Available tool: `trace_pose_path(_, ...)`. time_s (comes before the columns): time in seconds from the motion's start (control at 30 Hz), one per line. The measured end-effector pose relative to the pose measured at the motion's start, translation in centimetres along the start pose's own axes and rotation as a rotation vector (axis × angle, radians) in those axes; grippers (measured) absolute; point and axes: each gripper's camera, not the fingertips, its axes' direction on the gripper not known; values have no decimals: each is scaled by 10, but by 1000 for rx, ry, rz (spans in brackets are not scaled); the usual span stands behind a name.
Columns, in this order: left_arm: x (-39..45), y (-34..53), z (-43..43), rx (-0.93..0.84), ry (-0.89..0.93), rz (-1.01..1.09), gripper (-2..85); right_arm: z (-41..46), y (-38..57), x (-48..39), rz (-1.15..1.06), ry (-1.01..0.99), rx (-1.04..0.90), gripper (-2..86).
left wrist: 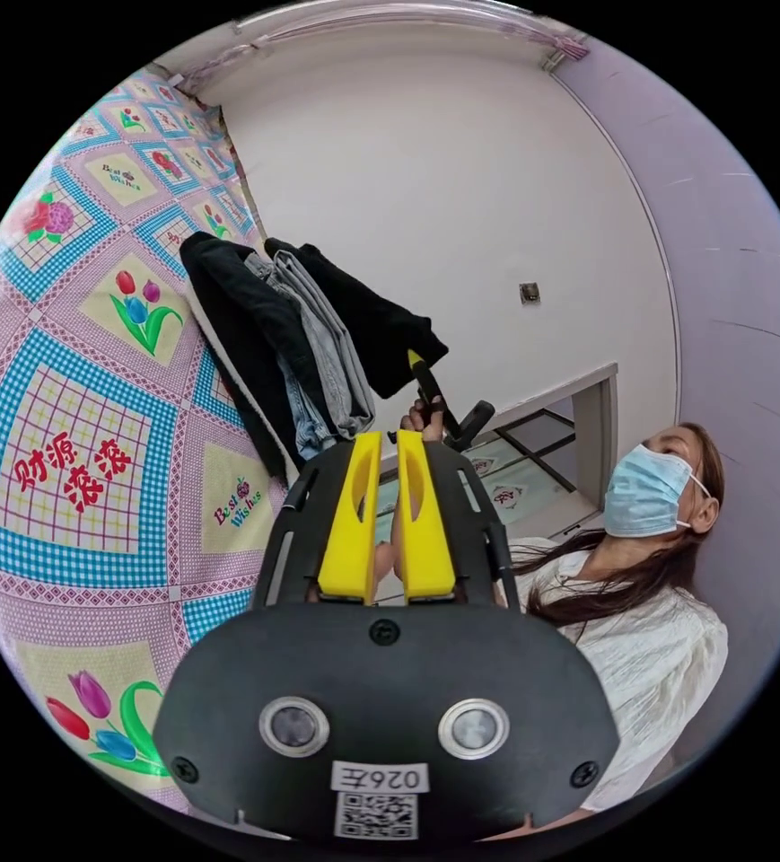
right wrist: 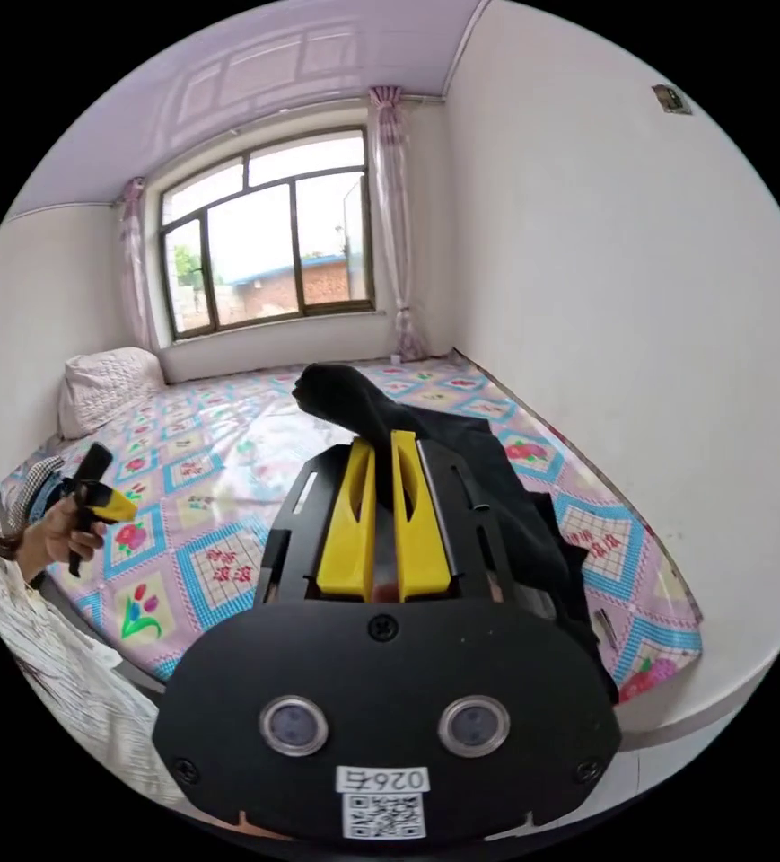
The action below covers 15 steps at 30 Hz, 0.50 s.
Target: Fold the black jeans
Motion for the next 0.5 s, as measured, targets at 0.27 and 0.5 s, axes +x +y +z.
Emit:
trace_pose_path(0.27, -20, -6, -52, 145, 72, -30, 131, 8, -48, -102, -253, -227, 69, -13)
trace_pose_path(0.5, -86, 0, -132, 351, 305, -144, 183, 44, 9, -208, -408, -540, -94, -13)
